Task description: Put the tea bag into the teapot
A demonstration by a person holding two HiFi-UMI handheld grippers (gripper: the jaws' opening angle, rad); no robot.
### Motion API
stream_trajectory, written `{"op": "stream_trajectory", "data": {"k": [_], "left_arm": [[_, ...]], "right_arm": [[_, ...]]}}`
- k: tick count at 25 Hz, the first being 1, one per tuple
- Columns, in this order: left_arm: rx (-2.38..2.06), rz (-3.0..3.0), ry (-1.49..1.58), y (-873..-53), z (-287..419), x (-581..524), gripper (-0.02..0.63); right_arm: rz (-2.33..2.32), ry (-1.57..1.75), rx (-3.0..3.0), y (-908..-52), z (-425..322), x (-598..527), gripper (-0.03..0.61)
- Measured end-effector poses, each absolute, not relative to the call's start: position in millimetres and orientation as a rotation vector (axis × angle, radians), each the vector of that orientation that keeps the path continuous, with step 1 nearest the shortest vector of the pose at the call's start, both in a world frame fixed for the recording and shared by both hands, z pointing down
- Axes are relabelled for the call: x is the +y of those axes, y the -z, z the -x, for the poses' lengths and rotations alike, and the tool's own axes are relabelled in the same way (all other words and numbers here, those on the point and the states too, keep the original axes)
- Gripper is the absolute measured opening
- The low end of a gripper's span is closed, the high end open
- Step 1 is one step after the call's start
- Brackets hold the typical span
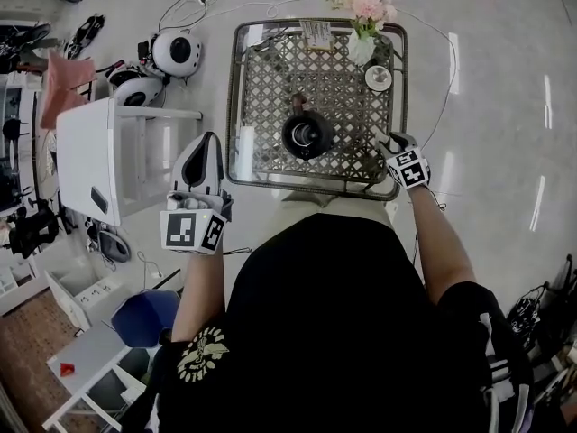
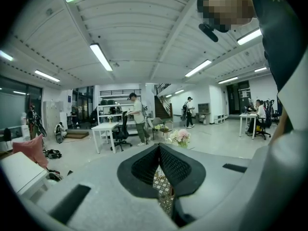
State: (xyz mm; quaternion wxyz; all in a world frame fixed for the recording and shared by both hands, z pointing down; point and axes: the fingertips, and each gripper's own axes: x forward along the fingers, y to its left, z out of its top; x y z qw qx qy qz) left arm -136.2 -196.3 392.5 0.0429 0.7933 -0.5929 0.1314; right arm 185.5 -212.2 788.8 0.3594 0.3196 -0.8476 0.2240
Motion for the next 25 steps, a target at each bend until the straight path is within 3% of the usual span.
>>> {"op": "stream_trajectory", "data": {"k": [12, 14, 25], "left_arm": [[-1.811, -2.399, -0.46, -400, 144, -189, -0.003], [-1.808, -2.415, -0.46, -399, 144, -191, -0.003], [-1.733, -2.503, -0.328, -390, 146, -216, -0.003]], "right_arm": [[-0.72, -0.548, -2.057, -844, -179, -207, 0.129], [-0.74, -0.535, -2.058, -844, -182, -209, 0.035], [-0.899, -0.707, -2.111, -790, -188, -223, 0.029]]}}
